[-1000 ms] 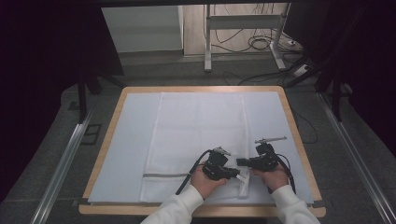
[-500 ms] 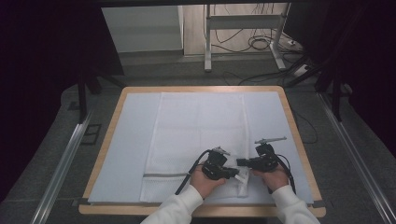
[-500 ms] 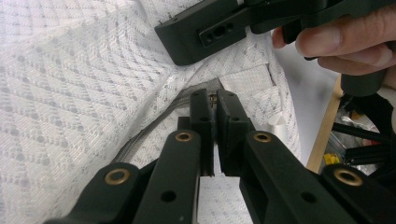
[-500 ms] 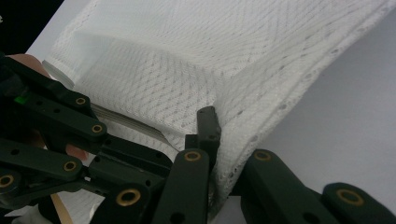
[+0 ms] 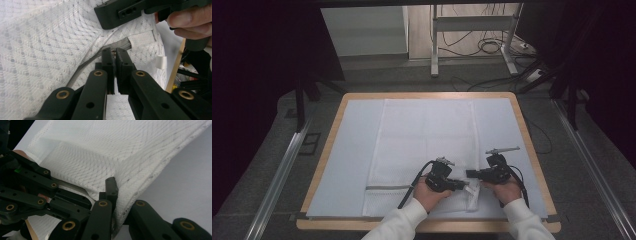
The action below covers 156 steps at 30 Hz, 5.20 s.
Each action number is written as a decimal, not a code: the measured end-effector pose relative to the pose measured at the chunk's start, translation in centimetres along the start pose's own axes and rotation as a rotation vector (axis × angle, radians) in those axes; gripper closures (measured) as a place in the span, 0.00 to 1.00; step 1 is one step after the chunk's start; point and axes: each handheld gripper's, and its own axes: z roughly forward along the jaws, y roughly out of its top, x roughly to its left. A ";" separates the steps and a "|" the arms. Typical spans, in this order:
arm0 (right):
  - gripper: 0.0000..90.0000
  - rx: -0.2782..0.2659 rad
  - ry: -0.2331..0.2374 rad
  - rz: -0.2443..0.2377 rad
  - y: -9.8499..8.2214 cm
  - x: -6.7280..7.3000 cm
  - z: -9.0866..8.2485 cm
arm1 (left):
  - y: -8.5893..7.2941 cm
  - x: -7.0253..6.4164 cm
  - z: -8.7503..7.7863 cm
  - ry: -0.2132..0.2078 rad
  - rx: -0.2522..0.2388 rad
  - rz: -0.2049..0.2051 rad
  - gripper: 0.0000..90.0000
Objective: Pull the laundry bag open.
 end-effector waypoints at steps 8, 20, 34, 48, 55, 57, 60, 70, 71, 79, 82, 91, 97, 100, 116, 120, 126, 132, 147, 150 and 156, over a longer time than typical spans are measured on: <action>0.99 0.000 0.001 -0.001 0.0 0.0 0.0 | 0.0 -0.1 -0.7 0.011 -0.009 0.010 0.96; 0.99 -0.009 -0.002 0.001 0.1 0.0 -0.1 | -0.2 0.5 -1.3 0.036 -0.010 0.012 0.96; 0.99 -0.003 -0.002 -0.003 0.1 0.1 0.0 | -0.7 0.9 -2.1 0.045 -0.013 0.012 0.96; 0.99 -0.005 -0.003 -0.007 0.1 0.1 0.0 | -1.0 1.3 -2.7 0.050 -0.008 0.019 0.96; 0.99 0.000 -0.006 -0.007 0.1 0.2 0.2 | -1.4 1.8 -2.8 0.045 -0.001 0.019 0.96; 0.99 -0.001 -0.004 -0.004 0.0 0.2 0.3 | -1.4 1.8 -2.8 0.047 0.002 0.020 0.96; 0.99 0.004 -0.005 -0.008 0.0 0.3 0.3 | -1.5 1.8 -2.9 0.046 -0.003 0.018 0.96; 0.99 -0.004 -0.006 -0.001 0.0 0.3 0.2 | -1.3 2.3 -3.5 0.033 -0.003 0.010 0.96; 0.99 -0.004 -0.006 0.000 0.0 0.3 0.2 | -1.3 2.4 -3.5 0.030 -0.005 0.007 0.96; 0.99 -0.005 -0.004 0.002 0.0 0.2 0.1 | -1.8 3.0 -4.3 0.041 -0.008 -0.011 0.96; 0.99 -0.005 -0.006 0.001 0.1 0.2 0.0 | -2.0 3.3 -4.6 0.040 -0.012 -0.025 0.96; 0.99 0.002 -0.001 -0.002 0.1 0.2 0.2 | -2.8 4.0 -5.5 0.043 -0.013 -0.041 0.96; 0.99 0.007 0.000 -0.009 0.1 0.3 0.3 | -3.1 4.2 -5.8 0.041 -0.006 -0.053 0.96; 0.99 0.010 -0.006 -0.013 0.1 0.3 0.3 | -3.3 4.5 -6.1 0.041 -0.010 -0.061 0.96; 0.99 0.007 -0.006 -0.014 0.2 0.1 0.2 | -4.1 5.3 -7.5 0.048 -0.030 -0.087 0.96; 0.99 0.008 -0.008 -0.013 0.1 0.2 0.3 | -4.3 5.4 -7.7 0.053 -0.035 -0.090 0.96; 0.99 0.006 -0.011 -0.015 0.1 0.2 0.2 | -4.5 5.5 -8.3 0.058 -0.044 -0.088 0.96; 0.99 0.003 -0.010 -0.011 0.1 0.2 0.2 | -4.7 5.8 -8.9 0.055 -0.054 -0.096 0.96; 0.99 -0.003 -0.013 -0.013 0.1 0.2 0.0 | -5.7 6.3 -10.5 0.057 -0.072 -0.110 0.96; 0.99 -0.002 -0.008 -0.012 0.1 0.1 0.1 | -5.8 6.4 -10.7 0.059 -0.073 -0.113 0.96; 0.99 0.000 -0.011 -0.013 0.1 0.1 0.1 | -6.0 6.6 -10.9 0.054 -0.069 -0.119 0.96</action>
